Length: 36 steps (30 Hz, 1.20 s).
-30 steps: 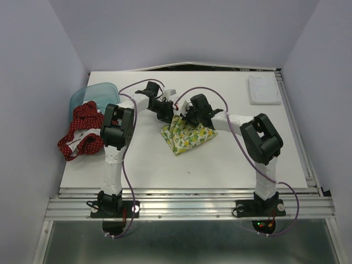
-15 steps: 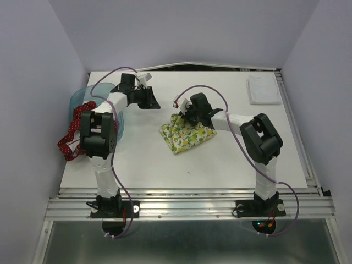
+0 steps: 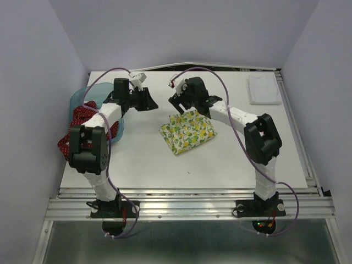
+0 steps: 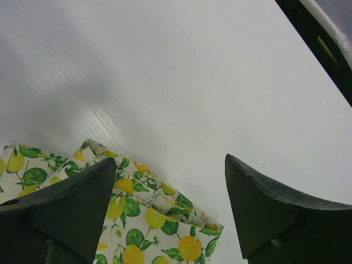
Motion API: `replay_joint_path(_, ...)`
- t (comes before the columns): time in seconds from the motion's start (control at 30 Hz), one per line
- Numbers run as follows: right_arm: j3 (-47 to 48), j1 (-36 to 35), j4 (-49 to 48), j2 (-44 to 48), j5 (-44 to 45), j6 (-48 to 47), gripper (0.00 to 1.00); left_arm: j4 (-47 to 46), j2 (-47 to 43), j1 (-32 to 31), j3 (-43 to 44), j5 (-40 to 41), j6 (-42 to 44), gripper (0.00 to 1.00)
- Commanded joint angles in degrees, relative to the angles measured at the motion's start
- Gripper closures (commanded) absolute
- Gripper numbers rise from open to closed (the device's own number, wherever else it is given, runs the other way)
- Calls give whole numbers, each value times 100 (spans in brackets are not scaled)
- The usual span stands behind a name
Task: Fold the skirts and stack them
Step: Fold the skirt
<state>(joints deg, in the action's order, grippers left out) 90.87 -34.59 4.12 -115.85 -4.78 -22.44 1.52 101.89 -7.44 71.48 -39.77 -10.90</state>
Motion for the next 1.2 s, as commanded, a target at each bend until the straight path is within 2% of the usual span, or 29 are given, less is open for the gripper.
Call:
replay_joint_path(0.0,458,57,185,475,205,283,16,-398,-766,-292,-152,-31,447,64)
replay_joint_path(0.03,501,249,281,519,118,371,18,-302,-819,-423,-178,30,535,64)
replay_joint_path(0.07,598,373,796,589,-161,467,19,-206,-846,-694,-152,196,632,64)
replay_joint_path(0.17,704,917,1588,590,-872,775,24,-195,-793,-943,-222,303,650,56)
replay_joint_path(0.2,695,1058,1766,573,-1024,880,24,-239,-715,-1065,-240,338,659,44)
replay_joint_path(0.27,678,1548,2204,520,-1759,1013,24,-161,-452,-1145,-66,400,895,41)
replay_joint_path(0.3,678,1708,2320,442,-2033,1178,23,-161,-346,-1172,23,356,975,34)
replay_joint_path(0.4,791,2156,2751,196,-2983,1346,22,462,136,-1215,593,146,1589,33)
replay_joint_path(0.47,836,2289,2805,-42,-3616,1365,27,945,348,-1347,1024,23,2053,33)
replay_joint_path(0.5,827,2351,2787,-104,-3757,1373,31,1069,506,-1374,1104,-65,2152,40)
replay_joint_path(0.57,853,2351,2787,-314,-4143,1487,36,1184,639,-1435,1175,-66,2162,48)
replay_joint_path(0.67,915,2351,2743,-552,-4496,1593,38,1070,754,-1444,1009,249,1908,53)
replay_joint_path(0.73,863,2351,2656,-570,-4523,1715,42,1026,920,-1436,920,487,1671,61)
replay_joint_path(0.77,749,2351,2525,-509,-4489,1751,42,1026,1069,-1418,859,749,1574,68)
replay_joint_path(0.9,389,2351,2164,-132,-4366,2084,45,1000,1351,-1295,806,1146,1345,81)
replay_joint_path(1.13,-262,2299,1443,554,-4110,2691,44,824,1650,-1076,981,1454,1195,95)
replay_joint_path(1.17,-324,2299,1399,616,-4293,2735,45,798,1668,-1066,990,1481,1169,98)
